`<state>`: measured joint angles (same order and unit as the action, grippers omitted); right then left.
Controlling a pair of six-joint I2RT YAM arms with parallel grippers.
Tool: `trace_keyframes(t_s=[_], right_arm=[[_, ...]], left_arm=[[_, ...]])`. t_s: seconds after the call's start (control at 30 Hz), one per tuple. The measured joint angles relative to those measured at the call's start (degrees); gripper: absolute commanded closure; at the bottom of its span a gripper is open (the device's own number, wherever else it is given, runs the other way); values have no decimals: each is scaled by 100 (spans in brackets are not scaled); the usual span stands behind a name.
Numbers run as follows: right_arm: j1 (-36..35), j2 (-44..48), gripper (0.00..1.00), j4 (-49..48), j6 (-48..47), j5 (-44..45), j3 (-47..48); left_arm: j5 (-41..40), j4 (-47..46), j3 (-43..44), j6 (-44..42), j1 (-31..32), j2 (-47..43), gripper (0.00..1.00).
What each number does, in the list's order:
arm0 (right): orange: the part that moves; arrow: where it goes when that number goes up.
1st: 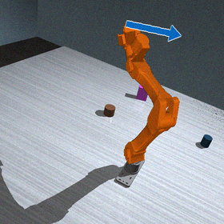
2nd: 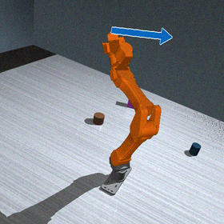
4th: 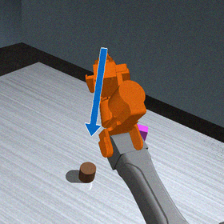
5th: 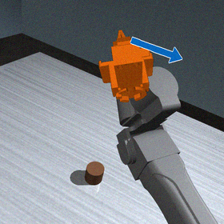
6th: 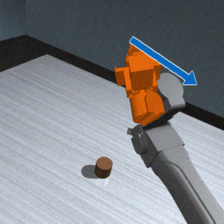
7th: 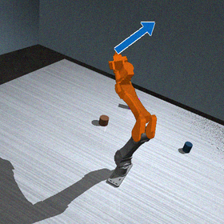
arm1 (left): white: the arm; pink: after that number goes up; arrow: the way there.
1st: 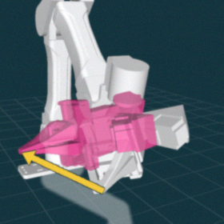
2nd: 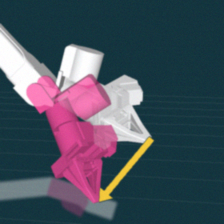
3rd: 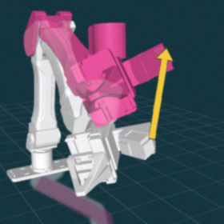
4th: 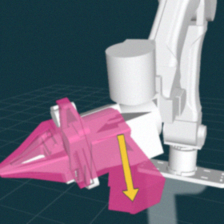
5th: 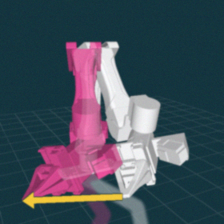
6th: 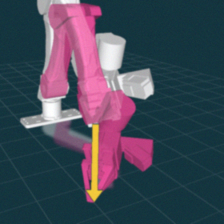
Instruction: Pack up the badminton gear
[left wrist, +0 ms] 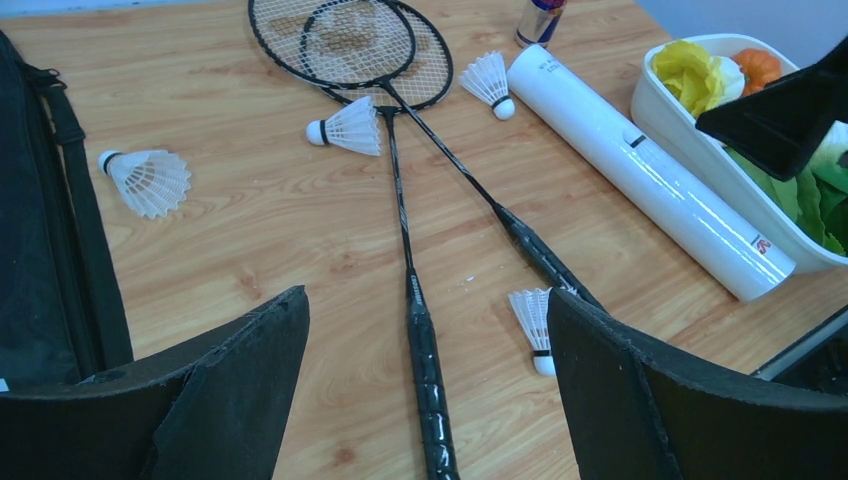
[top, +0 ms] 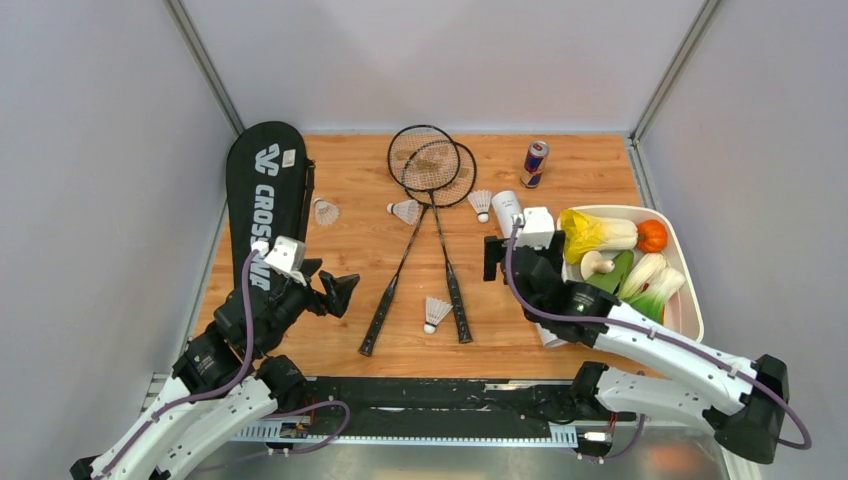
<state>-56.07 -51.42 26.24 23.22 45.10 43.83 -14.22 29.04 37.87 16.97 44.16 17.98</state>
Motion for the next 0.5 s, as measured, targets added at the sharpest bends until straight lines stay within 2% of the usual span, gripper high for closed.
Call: trace_keyframes(t_s=[0.17,0.27,0.5], right_arm=[[219,-988,9,184,-332,481,466],[586,-1661,9,251,-546,459,662],[1766,-2754,3,542,-1025,-699,739]], left_arm=[[20,-2,0,0,0,-2,6],[22,-4,0,0,0,-2,7],[39,-4,0,2,0,-22,7]])
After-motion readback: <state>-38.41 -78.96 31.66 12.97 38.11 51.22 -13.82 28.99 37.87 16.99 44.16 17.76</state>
